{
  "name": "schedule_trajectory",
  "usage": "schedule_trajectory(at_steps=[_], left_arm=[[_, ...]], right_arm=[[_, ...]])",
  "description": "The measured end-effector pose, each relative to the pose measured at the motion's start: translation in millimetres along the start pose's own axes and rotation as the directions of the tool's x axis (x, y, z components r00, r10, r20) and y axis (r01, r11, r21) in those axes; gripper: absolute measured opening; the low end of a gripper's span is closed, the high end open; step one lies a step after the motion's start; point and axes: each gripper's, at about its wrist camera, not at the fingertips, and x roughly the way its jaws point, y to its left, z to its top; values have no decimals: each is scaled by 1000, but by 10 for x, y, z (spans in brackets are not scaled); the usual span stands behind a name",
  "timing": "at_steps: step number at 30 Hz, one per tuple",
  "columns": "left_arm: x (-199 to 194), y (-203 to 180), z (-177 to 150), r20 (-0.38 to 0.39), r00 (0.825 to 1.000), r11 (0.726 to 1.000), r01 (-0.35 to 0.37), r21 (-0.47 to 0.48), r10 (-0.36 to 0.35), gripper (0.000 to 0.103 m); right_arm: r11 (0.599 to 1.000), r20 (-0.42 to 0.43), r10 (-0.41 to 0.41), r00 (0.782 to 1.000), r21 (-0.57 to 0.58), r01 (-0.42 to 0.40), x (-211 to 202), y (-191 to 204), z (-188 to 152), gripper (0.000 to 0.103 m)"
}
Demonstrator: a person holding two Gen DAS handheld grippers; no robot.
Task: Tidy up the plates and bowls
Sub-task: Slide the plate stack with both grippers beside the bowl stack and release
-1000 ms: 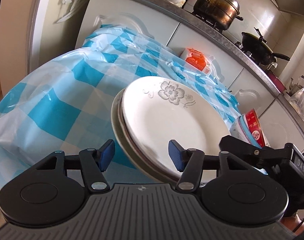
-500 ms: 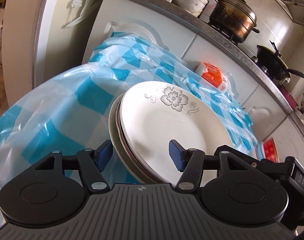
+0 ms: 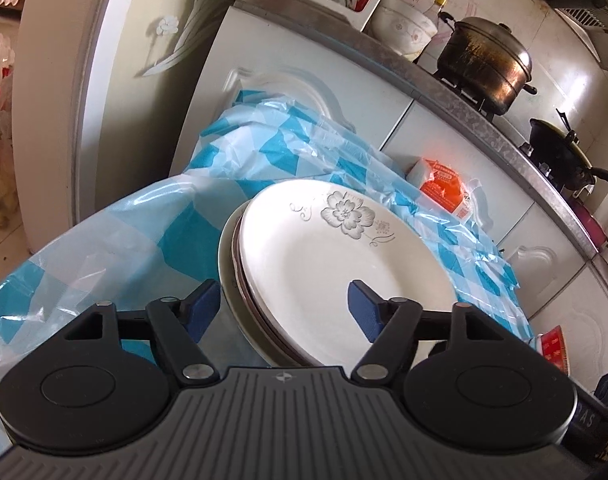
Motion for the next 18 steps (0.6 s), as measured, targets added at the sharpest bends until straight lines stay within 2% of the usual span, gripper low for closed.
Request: schedule_trajectory(at_steps=[2,6,9,18], left_arm=[[-105,-61,3,16,1000,1000,2,21,-3,88],[-331,-207,-44,35,999,998,22,57,-24,97],[-481,-324,-108,39,999,995,33,93,-36,98],[-910,-682,-312,26,996,980,77,182,-83,103]], right_arm=[[1000,14,-10,1000,-18,10,-147,20,-40,99],[996,37,-43,998,-76,46,-454,80,-115,100],[991,75,-85,994,-100,93,-700,99,-152,102],[972,195,-215,957,-58,230,-1371,74,-227,102]])
